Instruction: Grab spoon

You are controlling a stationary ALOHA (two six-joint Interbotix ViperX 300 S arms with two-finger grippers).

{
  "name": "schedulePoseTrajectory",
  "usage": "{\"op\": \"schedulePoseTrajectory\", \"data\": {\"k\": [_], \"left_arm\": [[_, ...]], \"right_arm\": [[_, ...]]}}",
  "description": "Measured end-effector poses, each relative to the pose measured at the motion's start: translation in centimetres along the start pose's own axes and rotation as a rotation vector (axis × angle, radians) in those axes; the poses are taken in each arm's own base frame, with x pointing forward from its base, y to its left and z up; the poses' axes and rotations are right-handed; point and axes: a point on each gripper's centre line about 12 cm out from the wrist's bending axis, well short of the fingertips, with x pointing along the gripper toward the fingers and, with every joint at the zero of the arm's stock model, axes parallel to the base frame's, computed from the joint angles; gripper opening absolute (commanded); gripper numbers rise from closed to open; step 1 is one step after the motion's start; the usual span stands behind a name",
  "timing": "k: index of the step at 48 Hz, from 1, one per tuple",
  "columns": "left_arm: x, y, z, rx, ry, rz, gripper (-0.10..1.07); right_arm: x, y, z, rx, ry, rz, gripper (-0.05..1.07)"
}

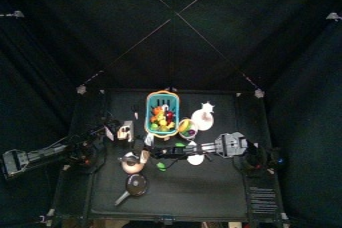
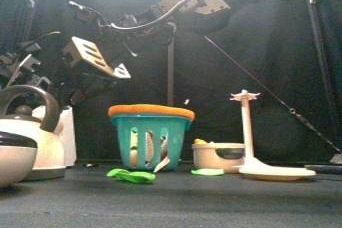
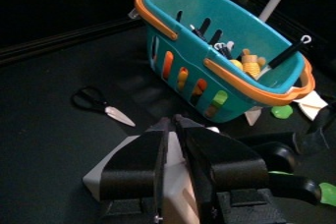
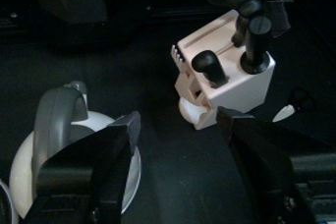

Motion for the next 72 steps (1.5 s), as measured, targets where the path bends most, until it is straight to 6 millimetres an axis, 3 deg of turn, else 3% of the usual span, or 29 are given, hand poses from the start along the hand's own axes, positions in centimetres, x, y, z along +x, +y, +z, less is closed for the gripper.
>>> {"op": "schedulePoseTrajectory", "data": {"k": [13, 26, 41, 72], "left_arm": [[-0.1, -0.1, 0.1, 0.005, -0.009, -0.005, 0.59], [-0.1, 0.0, 0.0, 0.006, -0.007, -0.005, 0.59], [-0.2, 0.0, -0.1, 0.006, -0.002, -0.003, 0.59], [-0.2, 0.0, -0.2, 0.006, 0.002, -0.003, 0.59]], "right_arm": [[0.2, -0.2, 1.2, 0.016, -0.029, -0.004, 0.94], [1.8, -0.3, 0.0, 0.033, -0.005, -0.01, 0.94], [1.9, -0.6, 0.1, 0.04, -0.008, -0.013, 0.94], [3.4, -1.1, -1.9, 0.049, 0.034, -0.028, 0.94]]}}
